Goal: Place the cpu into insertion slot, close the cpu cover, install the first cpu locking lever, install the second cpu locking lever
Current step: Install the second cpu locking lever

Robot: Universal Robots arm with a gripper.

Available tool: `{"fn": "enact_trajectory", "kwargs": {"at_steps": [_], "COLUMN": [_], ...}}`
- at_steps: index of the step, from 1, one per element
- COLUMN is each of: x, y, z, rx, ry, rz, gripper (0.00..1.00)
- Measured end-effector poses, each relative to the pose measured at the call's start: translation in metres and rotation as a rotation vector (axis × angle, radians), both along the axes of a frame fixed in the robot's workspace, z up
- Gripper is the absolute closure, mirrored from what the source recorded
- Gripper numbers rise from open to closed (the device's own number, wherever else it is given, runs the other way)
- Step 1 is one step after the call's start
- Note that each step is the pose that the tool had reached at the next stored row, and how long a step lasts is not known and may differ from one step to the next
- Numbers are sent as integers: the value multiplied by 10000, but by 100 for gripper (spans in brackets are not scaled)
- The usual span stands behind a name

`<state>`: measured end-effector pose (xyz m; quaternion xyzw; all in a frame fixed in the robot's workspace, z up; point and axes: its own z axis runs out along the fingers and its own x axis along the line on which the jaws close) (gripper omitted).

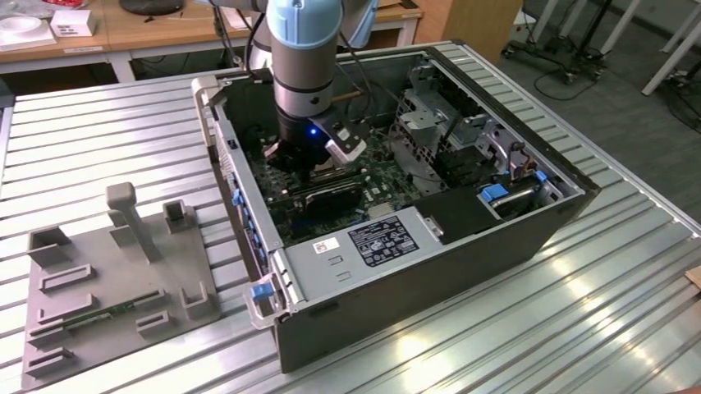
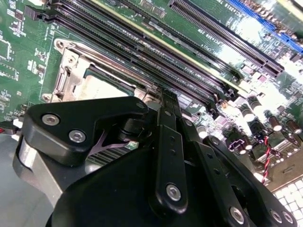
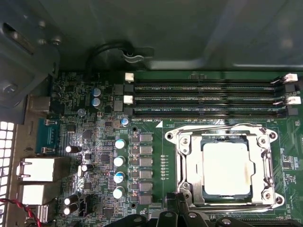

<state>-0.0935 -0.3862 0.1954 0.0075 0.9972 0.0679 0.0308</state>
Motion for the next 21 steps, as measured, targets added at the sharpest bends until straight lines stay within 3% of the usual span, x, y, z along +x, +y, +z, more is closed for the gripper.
{"fn": "enact_trajectory", "kwargs": {"at_steps": [21], "x": [-27], "y": [-2], "z": [9], "rx": [1], "ry": [0], "rz": [-1], "gripper": [89]}}
